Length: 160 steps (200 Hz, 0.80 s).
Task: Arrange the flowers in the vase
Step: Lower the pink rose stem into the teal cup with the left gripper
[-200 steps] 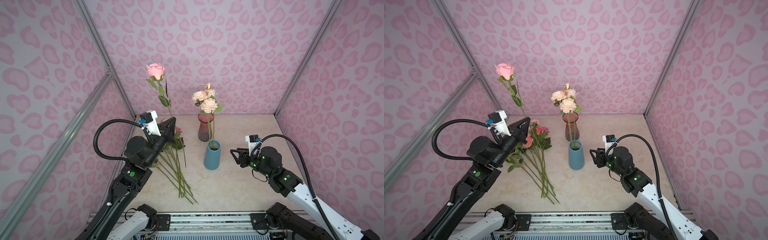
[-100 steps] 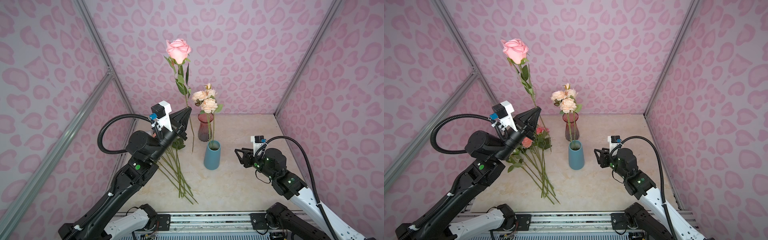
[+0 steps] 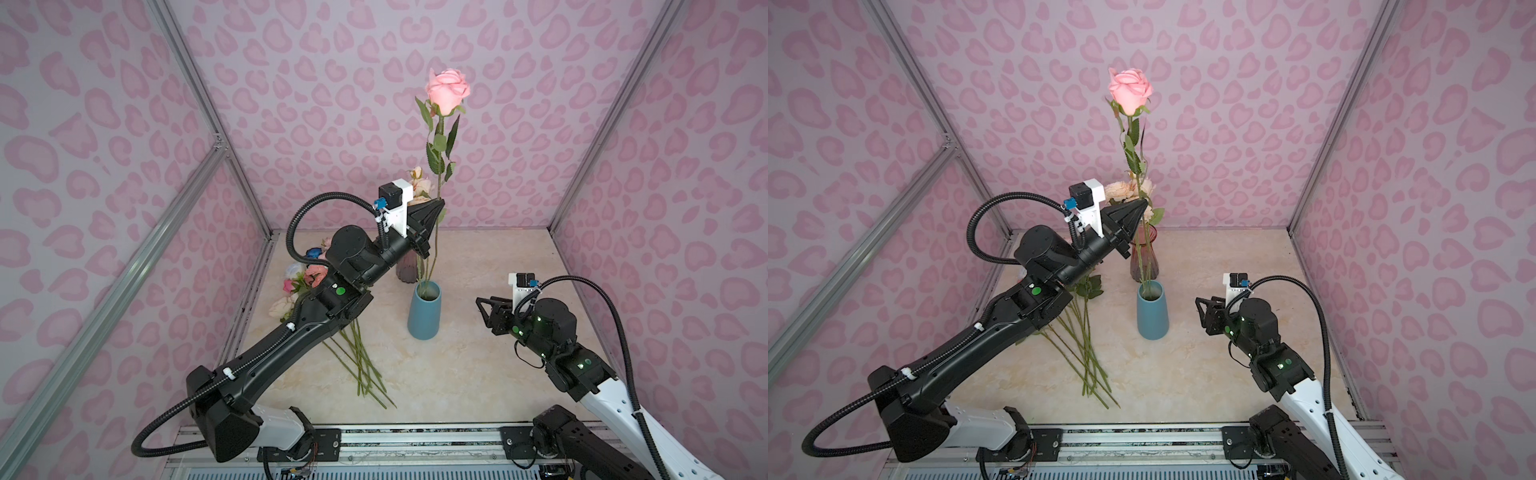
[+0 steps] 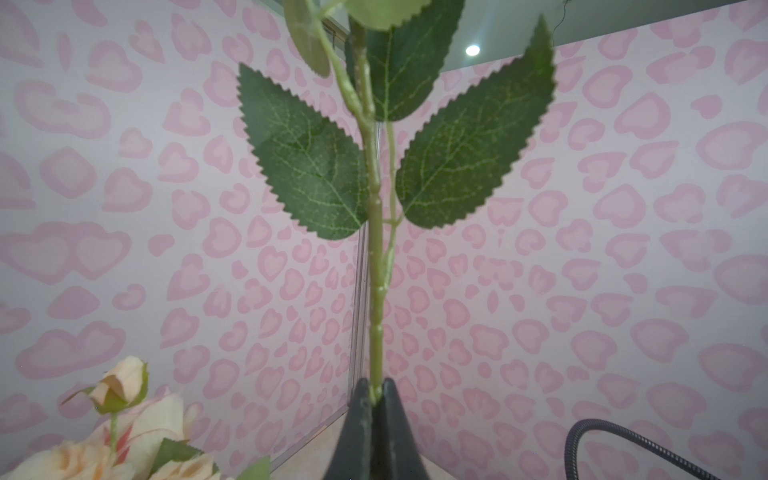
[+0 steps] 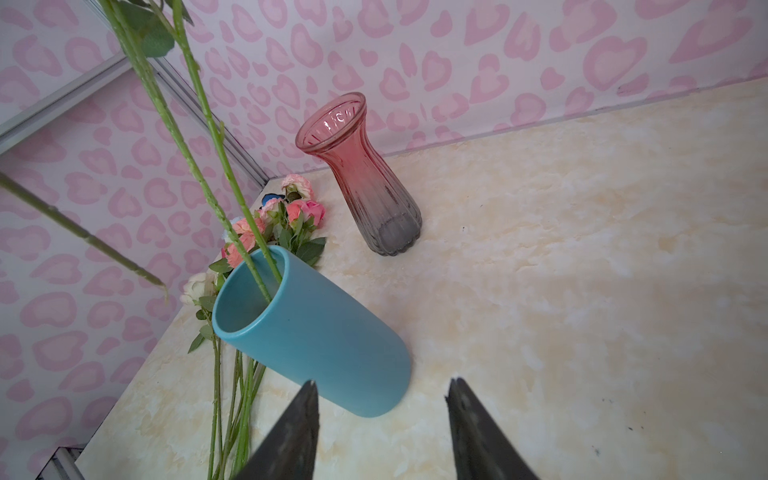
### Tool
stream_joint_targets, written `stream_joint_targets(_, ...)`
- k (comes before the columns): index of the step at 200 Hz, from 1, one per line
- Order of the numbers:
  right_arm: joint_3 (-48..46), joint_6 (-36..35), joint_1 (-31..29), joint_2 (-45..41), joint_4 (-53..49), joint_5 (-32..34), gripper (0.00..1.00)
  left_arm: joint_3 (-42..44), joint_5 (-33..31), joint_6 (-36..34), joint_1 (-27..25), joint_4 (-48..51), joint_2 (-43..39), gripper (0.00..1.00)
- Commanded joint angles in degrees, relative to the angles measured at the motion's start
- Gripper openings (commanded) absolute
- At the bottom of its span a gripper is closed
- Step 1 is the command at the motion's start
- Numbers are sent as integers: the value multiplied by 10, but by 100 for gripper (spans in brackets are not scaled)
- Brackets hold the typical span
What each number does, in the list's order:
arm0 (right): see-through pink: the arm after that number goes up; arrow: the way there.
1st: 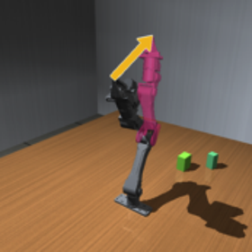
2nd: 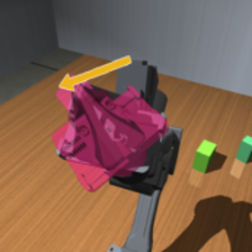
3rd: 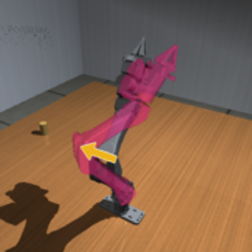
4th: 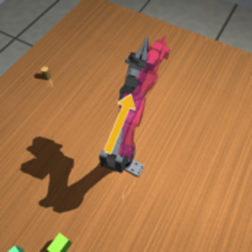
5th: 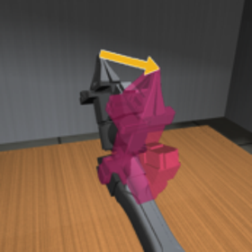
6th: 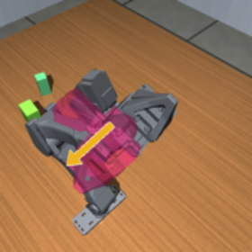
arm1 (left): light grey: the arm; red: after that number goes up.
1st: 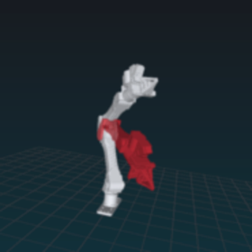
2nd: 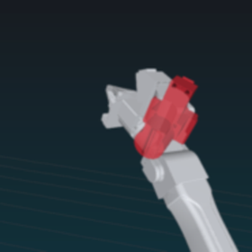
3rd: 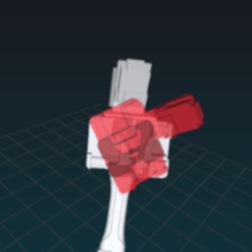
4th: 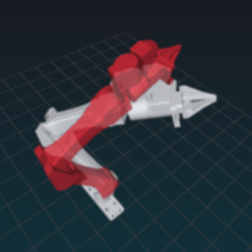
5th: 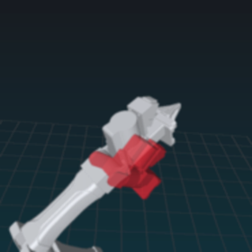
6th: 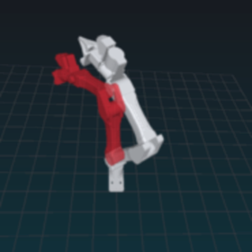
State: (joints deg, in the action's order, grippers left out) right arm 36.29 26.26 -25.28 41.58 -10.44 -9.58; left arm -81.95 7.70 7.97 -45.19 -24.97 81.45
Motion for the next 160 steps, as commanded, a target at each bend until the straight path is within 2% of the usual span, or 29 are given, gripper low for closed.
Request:
stream_joint_targets(1, -10, 6, 5, -8, 9, -14, 52, -14, 5, -21, -7, -28, 28, 3)
stream_joint_targets(79, -25, 6, 20, -15, 15, -27, 52, -9, -21, -53, -11, -27, 81, 3)
stream_joint_targets(160, -38, 20, 22, -5, 33, -32, 52, 128, -46, -25, -23, -24, 39, 6)
